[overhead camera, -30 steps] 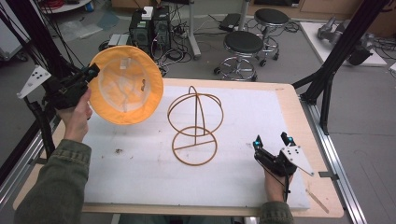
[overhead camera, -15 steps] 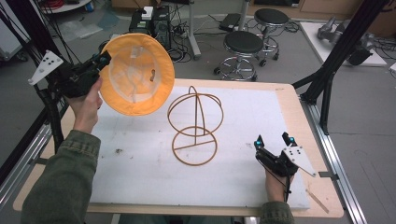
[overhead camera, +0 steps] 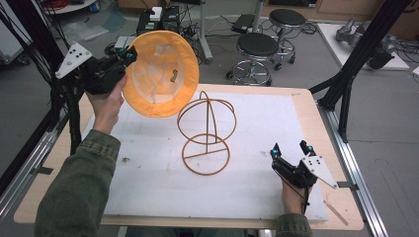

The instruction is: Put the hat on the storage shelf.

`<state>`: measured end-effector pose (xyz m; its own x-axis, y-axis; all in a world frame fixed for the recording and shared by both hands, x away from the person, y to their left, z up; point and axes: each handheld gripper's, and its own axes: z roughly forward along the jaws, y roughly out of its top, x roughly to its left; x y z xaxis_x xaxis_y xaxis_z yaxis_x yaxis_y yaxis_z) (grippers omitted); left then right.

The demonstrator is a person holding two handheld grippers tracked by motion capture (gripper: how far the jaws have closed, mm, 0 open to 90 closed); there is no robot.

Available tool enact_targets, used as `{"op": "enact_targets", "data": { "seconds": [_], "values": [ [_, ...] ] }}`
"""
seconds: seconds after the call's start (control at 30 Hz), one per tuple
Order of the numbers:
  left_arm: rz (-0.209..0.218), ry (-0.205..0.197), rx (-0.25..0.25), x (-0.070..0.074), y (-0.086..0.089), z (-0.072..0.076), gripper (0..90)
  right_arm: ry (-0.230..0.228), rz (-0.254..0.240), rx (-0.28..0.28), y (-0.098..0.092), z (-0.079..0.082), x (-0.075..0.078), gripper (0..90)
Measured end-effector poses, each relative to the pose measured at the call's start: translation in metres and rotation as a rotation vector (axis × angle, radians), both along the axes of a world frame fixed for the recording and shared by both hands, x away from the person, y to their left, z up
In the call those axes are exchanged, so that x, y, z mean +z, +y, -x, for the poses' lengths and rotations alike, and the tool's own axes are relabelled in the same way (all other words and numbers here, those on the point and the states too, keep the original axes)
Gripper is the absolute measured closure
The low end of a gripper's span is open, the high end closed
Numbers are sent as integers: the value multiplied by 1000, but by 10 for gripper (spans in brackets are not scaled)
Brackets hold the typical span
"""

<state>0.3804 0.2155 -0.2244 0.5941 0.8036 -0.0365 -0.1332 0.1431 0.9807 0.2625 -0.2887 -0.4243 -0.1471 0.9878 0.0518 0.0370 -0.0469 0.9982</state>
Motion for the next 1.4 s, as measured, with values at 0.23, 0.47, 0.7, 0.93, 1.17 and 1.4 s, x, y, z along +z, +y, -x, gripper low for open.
{"op": "enact_targets", "data": {
  "seconds": [0.23, 0.47, 0.7, 0.93, 1.17, 1.4],
  "values": [
    [-8, -4, -7, 4, -10, -1, 862, 1, -1, 3, 0, 1, 0, 104],
    [-7, -11, -12, 11, -23, -5, 862, 7, -3, 12, 0, -1, -1, 104],
    [-48, -57, -32, 19, -45, -3, 863, 6, -8, 12, 0, -1, 0, 104],
    [-82, -91, -111, 19, -71, 9, 864, 5, -7, 15, 0, -1, 0, 104],
    [-120, -141, -195, 21, -94, 31, 862, 5, -3, 16, 0, -1, -1, 104],
    [-146, -170, -272, 15, -109, 45, 861, -1, -1, 10, 0, 0, 0, 104]
  ]
}}
